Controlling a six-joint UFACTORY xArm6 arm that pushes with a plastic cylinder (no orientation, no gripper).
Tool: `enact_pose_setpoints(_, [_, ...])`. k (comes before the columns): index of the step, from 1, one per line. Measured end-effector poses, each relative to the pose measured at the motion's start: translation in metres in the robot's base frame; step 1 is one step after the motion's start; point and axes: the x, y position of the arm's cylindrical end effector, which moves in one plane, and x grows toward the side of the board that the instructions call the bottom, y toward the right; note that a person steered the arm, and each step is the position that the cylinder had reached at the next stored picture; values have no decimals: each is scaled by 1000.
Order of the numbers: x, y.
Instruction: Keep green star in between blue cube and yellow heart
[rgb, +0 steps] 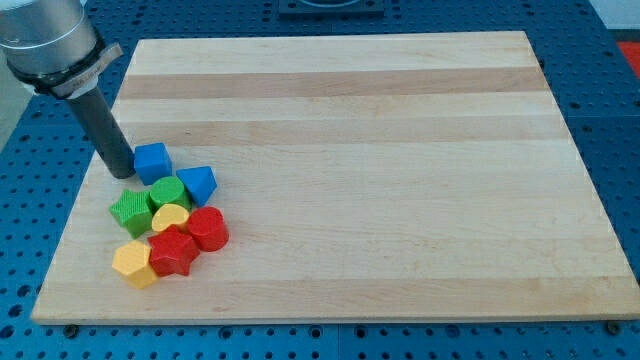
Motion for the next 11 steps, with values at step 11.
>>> enact_pose_setpoints(11, [83, 3])
